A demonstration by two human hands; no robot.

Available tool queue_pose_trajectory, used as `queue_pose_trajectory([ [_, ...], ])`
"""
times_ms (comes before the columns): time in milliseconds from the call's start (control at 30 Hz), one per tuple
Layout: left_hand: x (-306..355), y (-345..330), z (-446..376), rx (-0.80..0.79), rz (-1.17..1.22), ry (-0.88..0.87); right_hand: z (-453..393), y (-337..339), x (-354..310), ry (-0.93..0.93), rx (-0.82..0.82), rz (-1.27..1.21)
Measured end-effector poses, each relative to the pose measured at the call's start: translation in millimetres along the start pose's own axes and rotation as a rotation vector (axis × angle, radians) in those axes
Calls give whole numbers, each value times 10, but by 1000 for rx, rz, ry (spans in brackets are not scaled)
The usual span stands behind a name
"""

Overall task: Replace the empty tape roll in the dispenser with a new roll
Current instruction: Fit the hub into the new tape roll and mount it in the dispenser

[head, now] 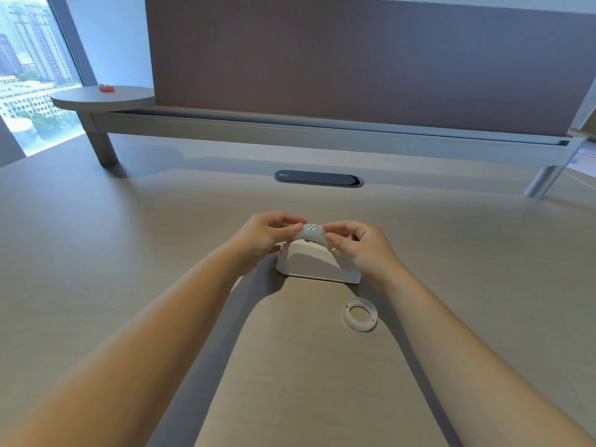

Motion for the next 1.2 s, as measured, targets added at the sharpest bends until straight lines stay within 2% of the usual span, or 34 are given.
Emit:
queue_pose_trajectory([
  [300, 19, -36, 4, 16, -16, -21, -7, -11, -54, 13, -11, -57],
  [600, 37, -30, 25, 67, -37, -57, 52, 55, -226, 69, 167, 87],
  [700, 26, -38, 54, 41, -66, -50, 36, 83, -253, 36, 176, 57],
  [833, 26, -48, 80, 16, -123, -48, -76, 92, -170, -87, 172, 203],
  [967, 62, -71, 84, 1, -130, -67, -82, 50, -132, -157, 84, 295],
  [1100, 55, -85, 103, -27, -196, -80, -78, 19, -113, -188, 78, 289],
  [1200, 52, -90, 105, -26, -267, -95, -62, 124, -138, -174, 133, 209],
])
Point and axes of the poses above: each hand's wrist, its own z-axis away from the middle knuckle, its own y-axis out of the back of the hand, x = y × z, the point moved 9 cm from there along -z, towards the middle knuckle, and after that the axes turned 14 degrees about -y, right-handed, at the moved point
